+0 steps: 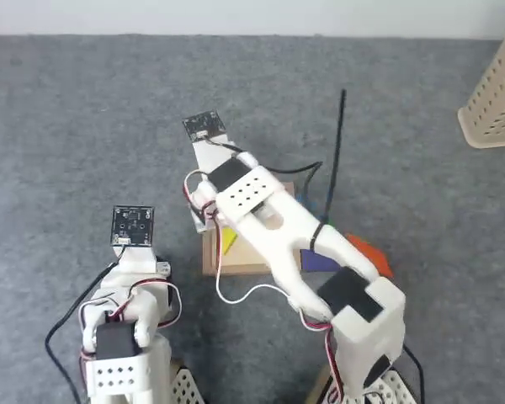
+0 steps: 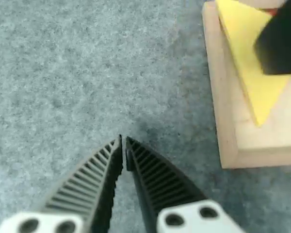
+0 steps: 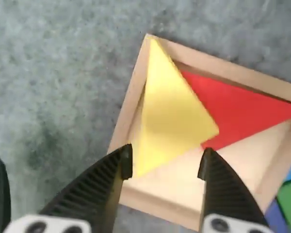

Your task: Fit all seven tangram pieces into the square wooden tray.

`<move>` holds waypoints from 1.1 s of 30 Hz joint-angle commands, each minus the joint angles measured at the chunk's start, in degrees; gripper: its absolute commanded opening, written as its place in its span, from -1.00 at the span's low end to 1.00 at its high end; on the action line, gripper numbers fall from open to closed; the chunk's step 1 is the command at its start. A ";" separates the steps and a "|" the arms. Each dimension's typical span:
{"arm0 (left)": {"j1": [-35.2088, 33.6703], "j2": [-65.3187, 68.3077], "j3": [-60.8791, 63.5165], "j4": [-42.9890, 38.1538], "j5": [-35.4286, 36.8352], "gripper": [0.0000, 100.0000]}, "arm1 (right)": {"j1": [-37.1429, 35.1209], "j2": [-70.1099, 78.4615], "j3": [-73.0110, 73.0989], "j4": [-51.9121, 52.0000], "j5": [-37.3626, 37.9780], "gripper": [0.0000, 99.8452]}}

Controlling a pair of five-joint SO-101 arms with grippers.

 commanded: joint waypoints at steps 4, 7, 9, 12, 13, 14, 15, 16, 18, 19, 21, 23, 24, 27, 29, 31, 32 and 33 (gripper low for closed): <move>-0.26 -0.88 -0.66 0.26 0.44 -0.98 | 5.85 -6.37 -2.37 2.24 8.44 -0.56; -0.26 -0.88 -0.66 0.26 0.44 -0.98 | 8.66 -6.37 -2.37 1.63 8.44 -0.56; -0.26 -0.88 -0.66 0.26 0.44 -0.98 | 9.80 -5.41 -1.49 -1.45 8.26 -0.56; -0.26 -0.88 -0.66 0.26 0.44 -0.98 | 9.80 -3.21 1.23 -9.27 8.09 -0.66; -0.26 -0.88 -0.66 0.26 0.44 -0.98 | 9.54 -2.33 2.37 -12.44 8.09 -0.72; -0.26 -0.88 -0.66 0.26 0.44 -0.98 | 9.27 -1.45 3.25 -15.69 8.35 -0.78; -0.26 -0.88 -0.66 0.26 0.44 -0.98 | 9.27 -0.66 4.13 -18.59 8.35 -0.84; -0.26 -0.88 -0.66 0.26 0.44 -0.98 | 9.27 0.04 4.84 -21.23 8.44 -0.89; -0.26 -0.88 -0.66 0.26 0.44 -0.98 | 9.54 1.36 5.80 -24.92 8.44 -0.95; -0.26 -0.88 -0.66 0.26 0.44 -0.98 | 9.63 1.98 6.15 -25.89 8.44 -0.96; -0.26 -0.88 -0.66 0.26 0.44 -0.98 | 9.63 2.77 6.33 -26.07 8.44 -0.96; -0.26 -0.88 -0.66 0.26 0.44 -0.98 | 9.10 2.95 6.59 -25.80 8.53 -0.96; -0.26 -0.88 -0.66 0.26 0.44 -0.98 | 8.66 2.95 6.59 -24.92 8.53 -0.96; -0.26 -0.88 -0.66 0.26 0.44 -0.98 | 7.34 3.21 6.68 -22.55 8.53 -0.96; -0.26 -0.88 -0.66 0.26 0.44 -0.98 | 6.29 3.56 6.68 -21.41 8.53 -0.96; -0.26 -0.88 -0.66 0.26 0.44 -0.98 | 5.23 4.53 6.68 -20.70 8.53 -0.96; -0.26 -0.88 -0.66 0.26 0.44 -0.98 | 4.70 4.97 6.68 -20.70 8.53 -0.96; -0.26 -0.88 -0.66 0.26 0.44 -0.98 | 4.26 5.41 6.68 -20.70 8.53 -0.96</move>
